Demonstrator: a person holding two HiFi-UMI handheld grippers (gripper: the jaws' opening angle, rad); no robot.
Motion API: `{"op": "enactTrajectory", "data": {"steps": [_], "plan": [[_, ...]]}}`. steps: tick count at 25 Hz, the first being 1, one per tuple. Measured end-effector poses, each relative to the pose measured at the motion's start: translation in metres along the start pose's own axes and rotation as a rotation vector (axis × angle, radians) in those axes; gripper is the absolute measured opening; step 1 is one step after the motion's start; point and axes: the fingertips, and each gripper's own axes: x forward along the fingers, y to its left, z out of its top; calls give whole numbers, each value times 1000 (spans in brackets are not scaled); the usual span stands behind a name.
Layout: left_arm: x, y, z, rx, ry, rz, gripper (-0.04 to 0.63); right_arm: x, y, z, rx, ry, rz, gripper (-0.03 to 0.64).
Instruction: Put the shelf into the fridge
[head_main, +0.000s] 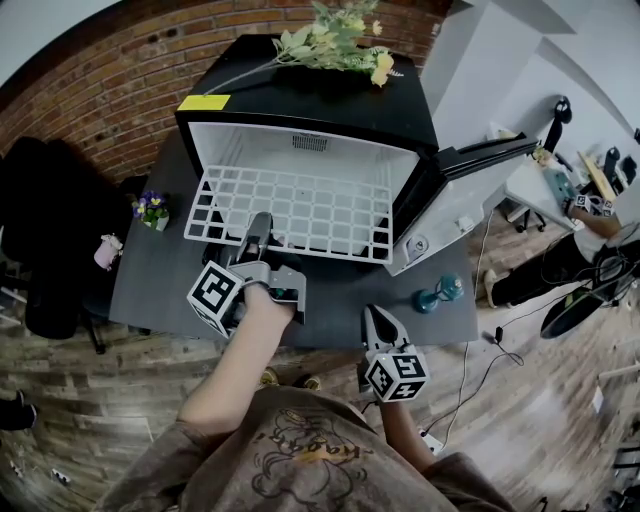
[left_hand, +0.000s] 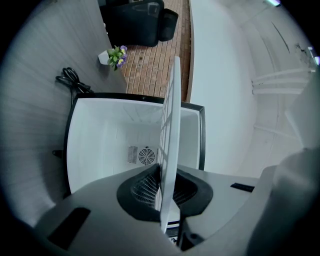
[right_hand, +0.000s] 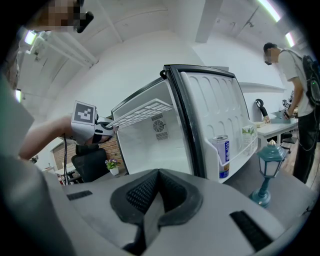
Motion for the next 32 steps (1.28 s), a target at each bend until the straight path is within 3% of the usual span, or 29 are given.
{"op": "enactTrajectory", "data": {"steps": [32], "plan": [[12,1,0,-8,-41,0,48,2,-5,0,-4,3,9,-3]]}}
